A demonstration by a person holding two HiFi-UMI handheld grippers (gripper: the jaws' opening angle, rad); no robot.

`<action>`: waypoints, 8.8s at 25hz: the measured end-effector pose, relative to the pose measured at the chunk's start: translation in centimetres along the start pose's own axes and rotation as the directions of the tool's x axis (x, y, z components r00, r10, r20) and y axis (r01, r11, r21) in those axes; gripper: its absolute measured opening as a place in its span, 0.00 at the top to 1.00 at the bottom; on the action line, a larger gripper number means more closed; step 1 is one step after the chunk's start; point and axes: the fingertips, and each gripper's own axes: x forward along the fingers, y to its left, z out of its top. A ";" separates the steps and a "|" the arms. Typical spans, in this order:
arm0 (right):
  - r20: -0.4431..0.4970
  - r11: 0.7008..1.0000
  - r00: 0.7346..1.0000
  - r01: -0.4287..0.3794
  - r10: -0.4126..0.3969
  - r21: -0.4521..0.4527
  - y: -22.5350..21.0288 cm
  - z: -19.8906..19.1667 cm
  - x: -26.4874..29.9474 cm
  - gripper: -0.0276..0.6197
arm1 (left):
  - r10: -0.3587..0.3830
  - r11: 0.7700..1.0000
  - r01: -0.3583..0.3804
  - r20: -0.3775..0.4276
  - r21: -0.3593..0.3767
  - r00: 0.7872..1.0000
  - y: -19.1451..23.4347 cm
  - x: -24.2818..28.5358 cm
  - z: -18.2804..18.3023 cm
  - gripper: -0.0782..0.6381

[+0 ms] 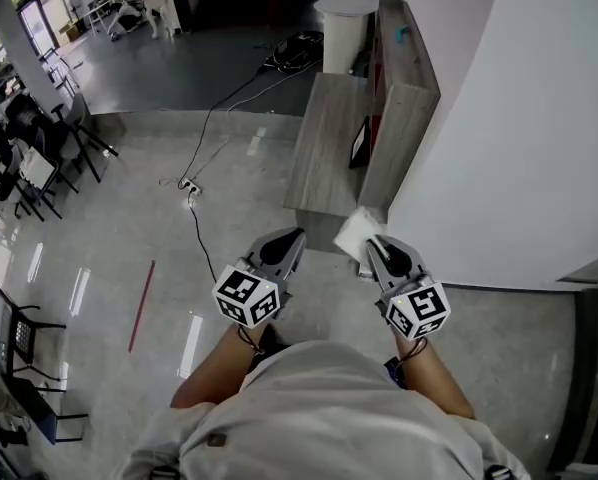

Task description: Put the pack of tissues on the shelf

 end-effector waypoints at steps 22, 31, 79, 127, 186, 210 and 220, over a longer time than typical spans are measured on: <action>-0.010 0.999 1.000 0.004 -0.003 0.039 6.9 0.3 19.6 0.86 | -0.023 0.999 0.023 -0.023 -0.023 0.999 19.6 -4.0 2.5 0.87; -0.012 0.998 0.999 -0.041 0.042 0.049 12.6 -0.2 29.4 0.86 | -0.004 1.000 0.003 -0.040 -0.016 0.999 29.5 -8.3 3.5 0.87; -0.002 0.998 0.999 0.046 -0.046 0.050 -15.0 -0.9 51.7 0.86 | -0.112 0.994 0.112 -0.092 -0.006 0.989 47.8 23.9 4.9 0.87; -0.062 0.581 0.584 0.811 -0.809 0.063 -26.1 -0.1 60.5 0.86 | -0.794 0.587 0.807 -0.240 -0.066 0.559 59.4 45.9 7.3 0.87; -0.202 0.204 0.200 0.979 -0.959 0.002 -53.6 -7.4 51.8 0.86 | -0.924 0.264 0.957 -0.316 -0.117 0.217 40.1 72.8 -0.9 0.87; -0.334 0.042 0.033 0.999 -0.942 -0.022 -60.8 -11.8 51.1 0.85 | -0.943 0.129 0.974 -0.328 -0.186 0.063 39.3 78.8 -3.6 0.87; -0.359 0.012 0.006 1.000 -0.933 -0.015 -62.2 -12.7 50.2 0.83 | -0.947 0.126 0.964 -0.318 -0.235 0.046 39.3 79.3 -4.0 0.87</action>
